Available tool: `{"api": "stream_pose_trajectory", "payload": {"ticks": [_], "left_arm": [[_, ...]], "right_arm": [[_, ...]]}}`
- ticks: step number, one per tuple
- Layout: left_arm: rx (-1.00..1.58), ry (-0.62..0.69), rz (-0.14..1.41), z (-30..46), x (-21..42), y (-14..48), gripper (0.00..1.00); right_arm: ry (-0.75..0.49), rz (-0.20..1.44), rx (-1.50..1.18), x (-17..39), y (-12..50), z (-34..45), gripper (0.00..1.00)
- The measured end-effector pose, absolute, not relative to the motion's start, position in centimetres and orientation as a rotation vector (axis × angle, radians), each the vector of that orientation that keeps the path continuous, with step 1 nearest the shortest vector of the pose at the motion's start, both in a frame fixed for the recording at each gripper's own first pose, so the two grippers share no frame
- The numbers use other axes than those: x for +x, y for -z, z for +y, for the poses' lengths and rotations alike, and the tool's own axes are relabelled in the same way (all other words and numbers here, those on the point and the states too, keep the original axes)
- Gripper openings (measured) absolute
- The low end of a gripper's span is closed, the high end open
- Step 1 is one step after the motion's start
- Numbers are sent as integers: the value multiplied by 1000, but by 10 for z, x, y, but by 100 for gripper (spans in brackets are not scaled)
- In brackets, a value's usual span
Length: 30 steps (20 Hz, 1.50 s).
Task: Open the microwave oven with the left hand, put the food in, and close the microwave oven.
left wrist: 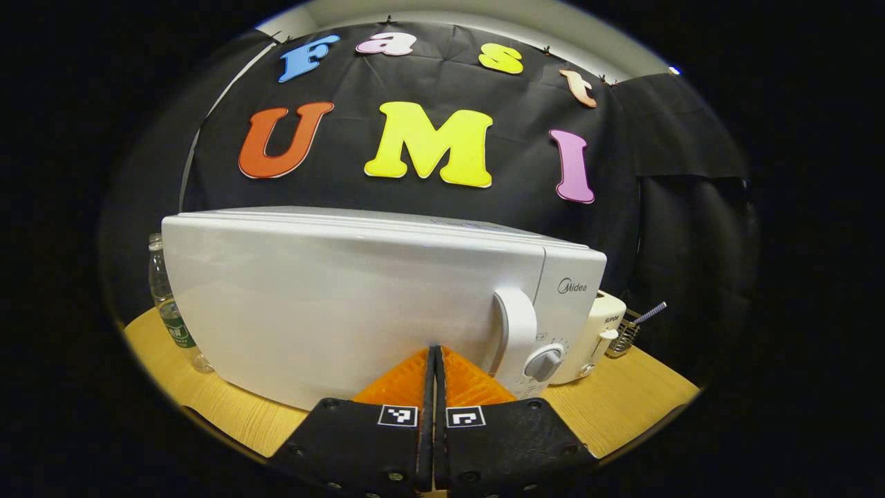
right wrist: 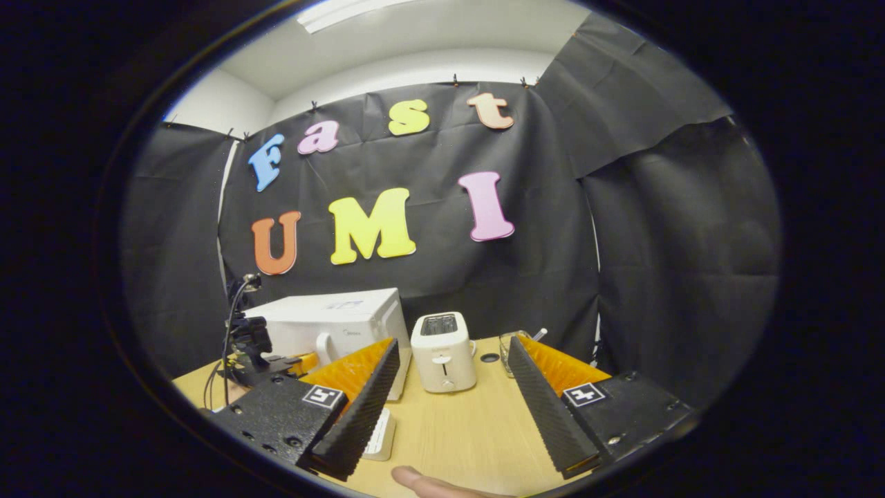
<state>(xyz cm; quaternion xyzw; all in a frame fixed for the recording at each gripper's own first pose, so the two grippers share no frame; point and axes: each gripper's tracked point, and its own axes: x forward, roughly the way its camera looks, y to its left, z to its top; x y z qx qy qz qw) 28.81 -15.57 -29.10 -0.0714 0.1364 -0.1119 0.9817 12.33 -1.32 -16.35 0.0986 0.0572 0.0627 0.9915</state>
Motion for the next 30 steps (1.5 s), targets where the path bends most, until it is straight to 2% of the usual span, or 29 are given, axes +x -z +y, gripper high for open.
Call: {"api": "stream_pose_trajectory", "payload": {"ticks": [2,3,4,5,7,9,10,11,17,18,19,23,26,27,30], "left_arm": [[-136,230,281,-156,288,291,1],[-123,202,312,-149,285,294,0],[-117,186,345,-143,278,295,0],[-118,167,361,-135,267,292,1],[-126,153,337,-128,246,269,29],[-97,151,278,-119,217,243,72],[-74,133,243,-110,206,226,93],[-67,132,219,-106,192,213,93],[-64,82,132,-66,111,145,92],[-67,80,111,-60,99,132,92],[-73,75,98,-53,86,121,92],[-73,23,55,-19,30,86,92],[-53,46,50,-16,-9,76,92],[-44,52,55,-15,-19,76,92],[-9,55,30,-13,-50,72,92]], "right_arm": [[-103,127,196,115,162,-14,100],[-98,133,190,110,161,-13,89],[-98,141,187,104,160,-10,89],[-99,143,186,97,157,-8,100],[-100,137,185,83,152,-6,100],[-92,129,182,72,147,-7,100],[-91,124,183,67,145,-6,89],[-92,122,187,62,142,-6,100],[-105,111,185,33,123,6,100],[-107,102,181,26,117,8,89],[-109,91,177,20,110,10,100],[-101,52,149,-12,86,18,100],[-110,11,135,-32,70,29,100],[-105,10,124,-35,68,32,89],[-132,-6,106,-51,63,50,90]]}}
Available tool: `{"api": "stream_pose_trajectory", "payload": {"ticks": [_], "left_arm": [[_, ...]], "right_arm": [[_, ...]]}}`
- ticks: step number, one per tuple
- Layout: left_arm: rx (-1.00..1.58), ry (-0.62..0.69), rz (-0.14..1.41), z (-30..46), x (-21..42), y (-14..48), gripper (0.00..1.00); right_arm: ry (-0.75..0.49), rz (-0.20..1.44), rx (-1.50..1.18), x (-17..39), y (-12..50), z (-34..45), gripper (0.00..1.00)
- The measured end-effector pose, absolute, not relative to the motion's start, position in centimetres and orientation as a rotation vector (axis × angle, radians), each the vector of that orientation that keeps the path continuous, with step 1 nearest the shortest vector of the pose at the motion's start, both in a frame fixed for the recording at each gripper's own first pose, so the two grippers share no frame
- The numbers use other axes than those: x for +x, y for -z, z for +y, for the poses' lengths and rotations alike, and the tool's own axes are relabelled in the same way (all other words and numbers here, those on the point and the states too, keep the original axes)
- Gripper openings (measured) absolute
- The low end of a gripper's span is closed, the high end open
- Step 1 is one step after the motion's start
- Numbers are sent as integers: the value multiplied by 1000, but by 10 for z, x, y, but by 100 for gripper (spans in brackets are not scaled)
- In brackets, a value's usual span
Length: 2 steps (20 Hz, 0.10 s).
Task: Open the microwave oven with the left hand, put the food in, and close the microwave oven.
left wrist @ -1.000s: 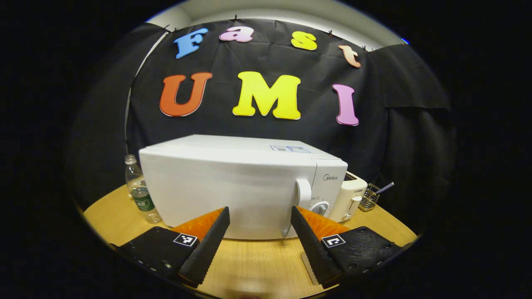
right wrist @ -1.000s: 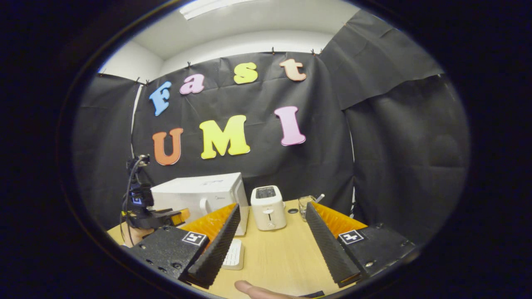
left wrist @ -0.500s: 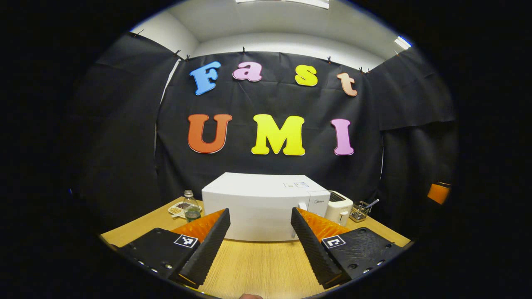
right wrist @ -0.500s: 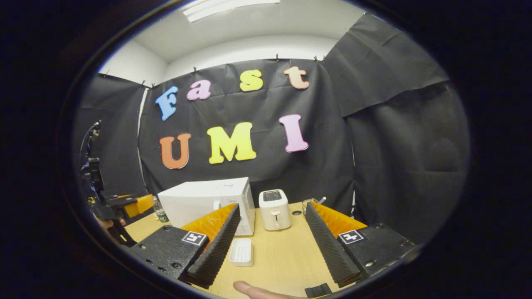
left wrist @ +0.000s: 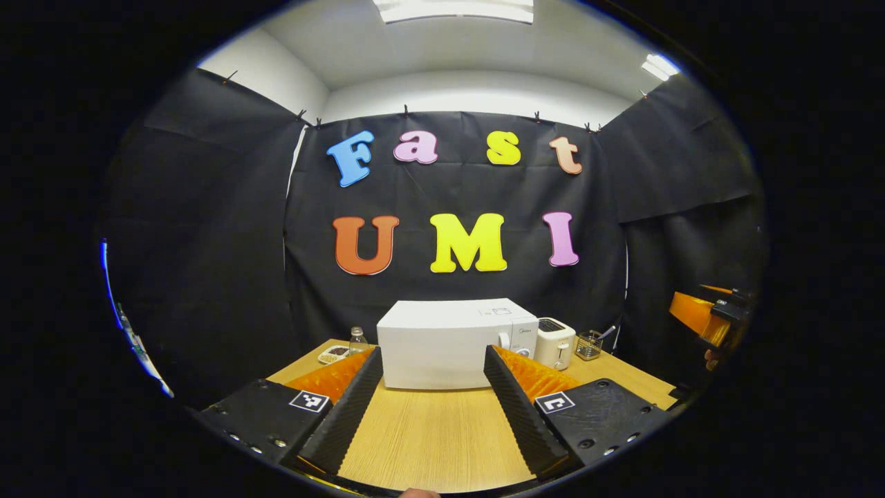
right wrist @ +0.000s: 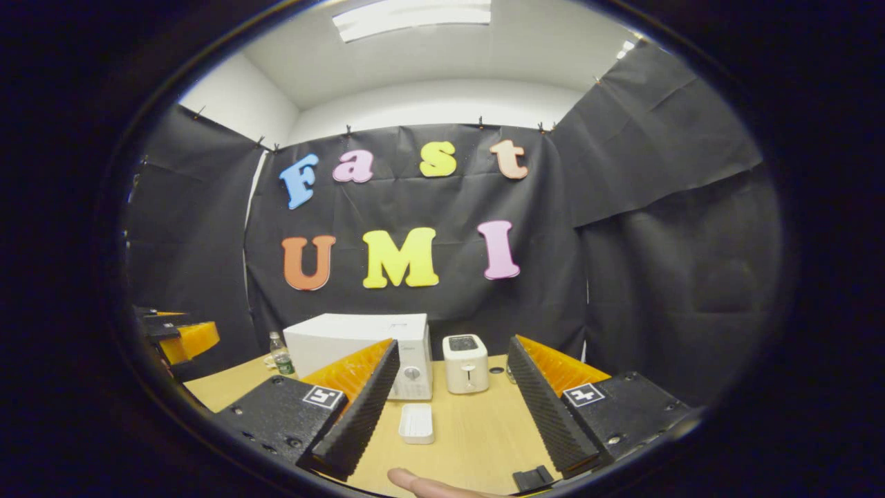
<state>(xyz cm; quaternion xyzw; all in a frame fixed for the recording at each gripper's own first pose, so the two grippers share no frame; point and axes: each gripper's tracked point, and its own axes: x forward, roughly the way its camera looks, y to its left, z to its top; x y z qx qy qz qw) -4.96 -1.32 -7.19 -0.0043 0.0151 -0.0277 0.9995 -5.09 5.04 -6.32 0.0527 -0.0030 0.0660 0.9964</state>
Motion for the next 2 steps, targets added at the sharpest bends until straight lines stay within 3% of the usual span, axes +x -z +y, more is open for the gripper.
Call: {"api": "stream_pose_trajectory", "payload": {"ticks": [1,2], "left_arm": [[-12,55,12,-14,-56,70,92],[-16,60,4,-16,-60,71,92]], "right_arm": [[-142,-12,105,-56,64,56,100],[-151,-17,105,-59,64,61,90]]}}
